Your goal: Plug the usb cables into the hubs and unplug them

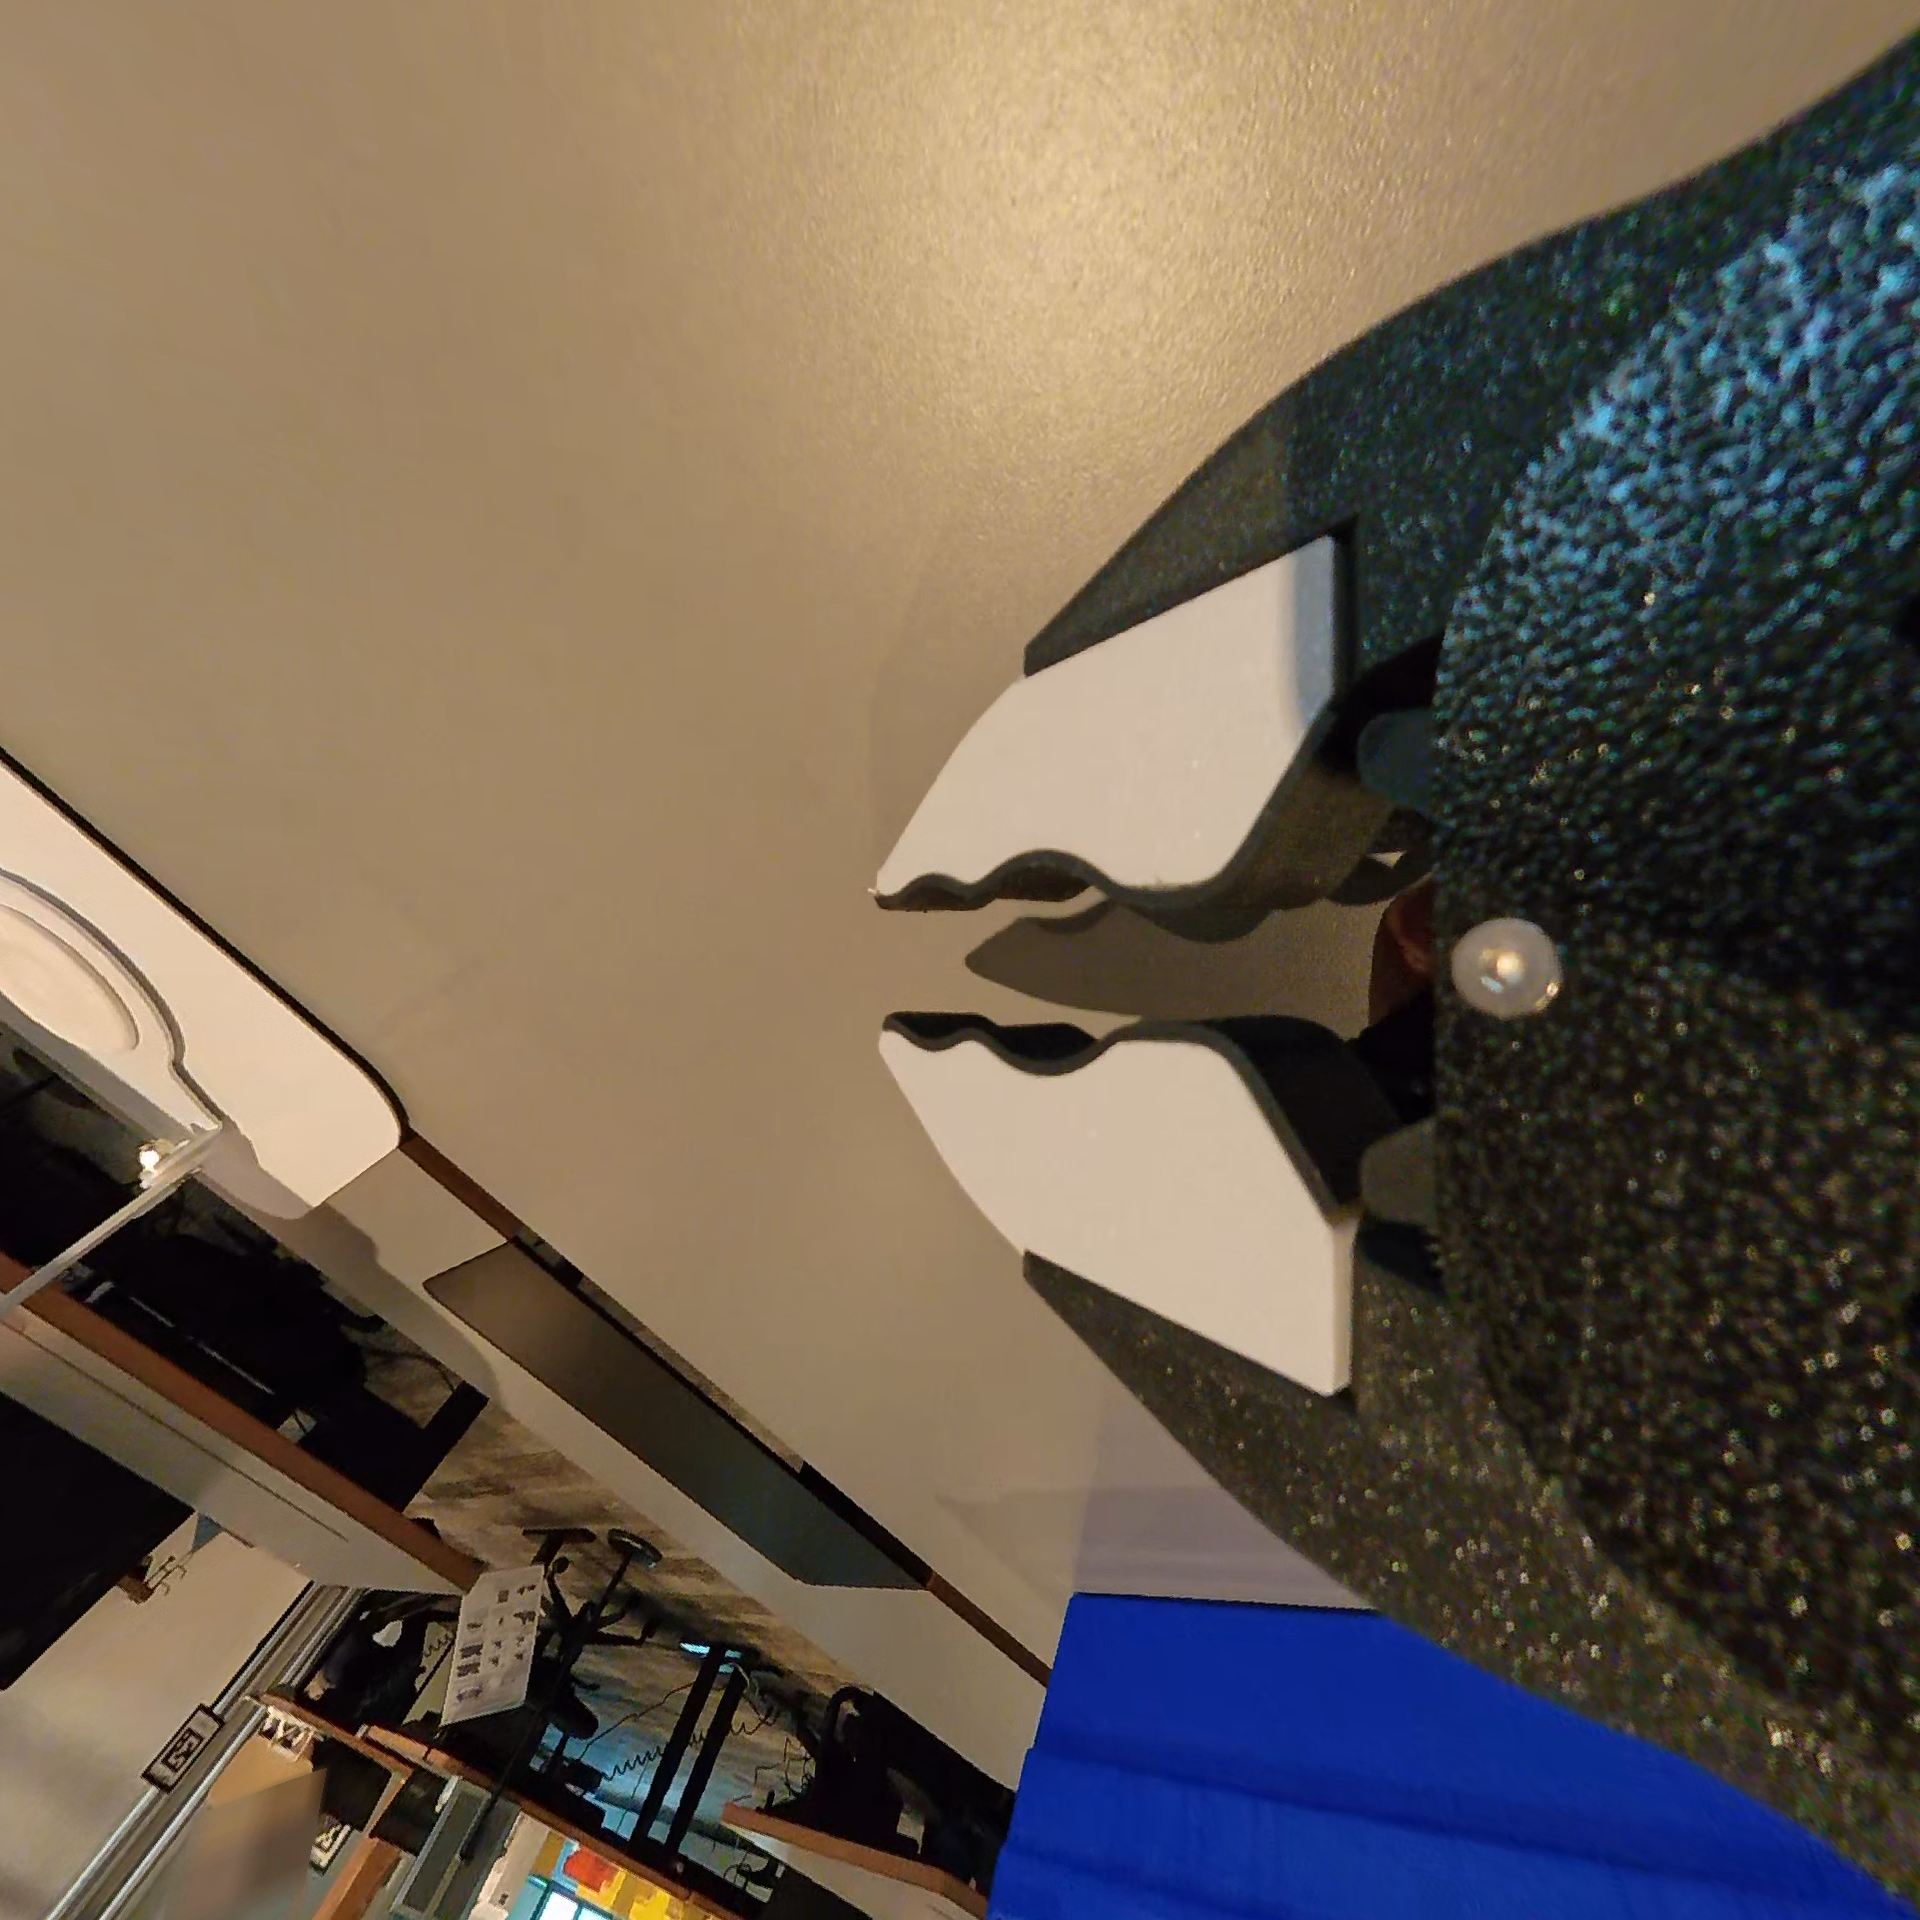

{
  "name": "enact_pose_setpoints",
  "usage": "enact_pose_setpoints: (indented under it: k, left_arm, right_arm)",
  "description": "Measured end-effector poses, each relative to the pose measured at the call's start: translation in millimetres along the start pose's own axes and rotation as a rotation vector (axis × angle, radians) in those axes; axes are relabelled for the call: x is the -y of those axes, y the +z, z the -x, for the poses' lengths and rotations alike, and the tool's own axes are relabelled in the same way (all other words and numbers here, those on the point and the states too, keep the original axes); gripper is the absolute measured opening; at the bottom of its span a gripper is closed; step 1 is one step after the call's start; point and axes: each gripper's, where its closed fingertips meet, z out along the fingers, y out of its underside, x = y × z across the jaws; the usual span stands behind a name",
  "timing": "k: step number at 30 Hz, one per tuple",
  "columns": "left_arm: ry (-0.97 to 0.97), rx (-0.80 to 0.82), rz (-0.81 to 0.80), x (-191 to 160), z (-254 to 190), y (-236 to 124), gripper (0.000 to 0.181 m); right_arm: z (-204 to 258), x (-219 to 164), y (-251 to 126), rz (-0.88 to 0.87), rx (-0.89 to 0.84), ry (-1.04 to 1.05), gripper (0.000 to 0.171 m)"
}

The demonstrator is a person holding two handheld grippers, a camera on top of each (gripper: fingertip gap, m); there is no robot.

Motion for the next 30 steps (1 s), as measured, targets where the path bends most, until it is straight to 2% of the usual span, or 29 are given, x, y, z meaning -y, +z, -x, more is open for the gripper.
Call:
enact_pose_setpoints:
  k: [9,17,20,23,25,27,30]
  left_arm:
    - [0.003,0.0,-0.001,0.0,0.0,0.1,0.018]
    - [0.011,0.004,-0.007,-0.5,-0.5,-2.5,0.018]
    - [0.001,0.006,-0.01,-0.9,0.3,-4.4,0.02]
    - [-0.012,0.008,-0.012,-0.9,1.7,-4.7,0.021]
    - [-0.019,0.006,-0.014,-0.7,2.3,-5.0,0.022]
    - [-0.027,0.003,-0.022,0.0,2.7,-6.0,0.022]
    - [-0.05,-0.014,-0.029,0.5,2.7,-7.4,0.023]
  right_arm:
    - [-6.5,6.8,17.0,-0.094,0.121,-0.074,0.01]
    - [-8.0,6.9,14.5,-0.13,0.095,-0.109,0.013]
    - [-13.0,13.0,1.2,-0.197,0.032,-0.139,0.014]
    - [-14.0,31.3,-29.7,-0.339,-0.002,-0.07,0.02]
    - [3.2,45.9,-55.5,-0.461,0.055,0.013,0.022]
    - [39.7,58.6,-80.4,-0.589,0.167,0.072,0.021]
    - [102.9,67.2,-101.9,-0.667,0.228,-0.025,0.018]
